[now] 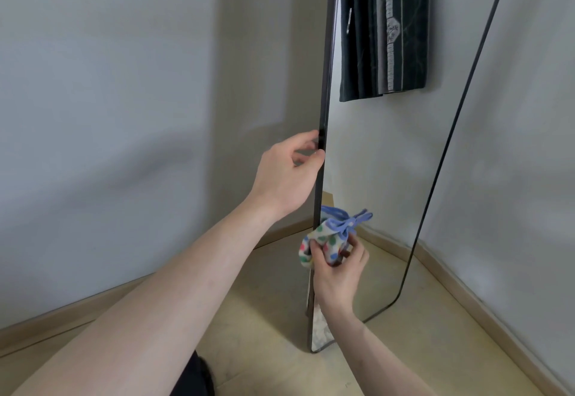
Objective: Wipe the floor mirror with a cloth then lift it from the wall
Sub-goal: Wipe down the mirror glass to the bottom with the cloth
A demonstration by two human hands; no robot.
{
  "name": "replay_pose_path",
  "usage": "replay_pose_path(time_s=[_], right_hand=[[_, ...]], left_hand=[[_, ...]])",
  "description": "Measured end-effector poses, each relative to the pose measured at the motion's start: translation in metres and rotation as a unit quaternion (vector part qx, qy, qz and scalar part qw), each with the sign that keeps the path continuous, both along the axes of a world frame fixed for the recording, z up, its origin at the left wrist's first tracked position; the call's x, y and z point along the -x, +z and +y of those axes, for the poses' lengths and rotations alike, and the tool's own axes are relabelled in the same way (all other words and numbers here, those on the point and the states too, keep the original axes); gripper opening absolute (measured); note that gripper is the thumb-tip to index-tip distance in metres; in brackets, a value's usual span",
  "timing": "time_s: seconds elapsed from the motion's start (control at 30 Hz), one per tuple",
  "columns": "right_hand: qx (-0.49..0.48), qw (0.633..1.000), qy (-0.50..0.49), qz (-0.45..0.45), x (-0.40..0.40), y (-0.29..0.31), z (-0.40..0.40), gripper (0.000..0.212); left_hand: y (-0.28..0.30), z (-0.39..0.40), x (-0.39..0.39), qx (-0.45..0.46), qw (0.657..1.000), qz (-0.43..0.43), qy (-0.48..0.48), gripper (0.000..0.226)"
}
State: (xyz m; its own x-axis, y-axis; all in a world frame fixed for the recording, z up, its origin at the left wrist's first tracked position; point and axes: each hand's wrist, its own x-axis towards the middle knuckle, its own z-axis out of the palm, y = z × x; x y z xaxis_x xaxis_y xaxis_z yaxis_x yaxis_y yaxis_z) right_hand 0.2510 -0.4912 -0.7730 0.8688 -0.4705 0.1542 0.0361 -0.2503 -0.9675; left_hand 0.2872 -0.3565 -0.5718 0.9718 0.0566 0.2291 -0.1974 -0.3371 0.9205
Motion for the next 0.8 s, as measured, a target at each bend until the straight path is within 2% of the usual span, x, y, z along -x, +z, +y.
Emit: replay_pose_path(time_s=[0.13,0.3,0.47,0.63,0.8], right_hand=[[0.060,0.998,0.001,0.002,-0.003,-0.006,-0.001,0.076],[0.129,0.991,-0.008,0.030,0.010,-0.055,-0.007,0.081],[0.170,0.978,-0.003,0.118,0.027,-0.107,-0.017,0.079],[0.218,0.945,0.004,0.244,0.039,-0.161,-0.022,0.075],[0.154,0.922,0.038,0.352,0.047,-0.178,-0.035,0.079]], left_hand=[[-0.001,0.000,-0.002,-0.001,1.000,0.001,0.009,0.040],[-0.006,0.001,-0.005,-0.016,1.000,0.006,0.009,0.039],[-0.015,0.003,-0.008,-0.049,0.999,0.017,0.003,0.033],[-0.022,0.004,-0.013,-0.057,0.998,0.027,-0.001,0.029],[-0.025,0.006,-0.017,-0.061,0.998,0.021,-0.004,0.019]])
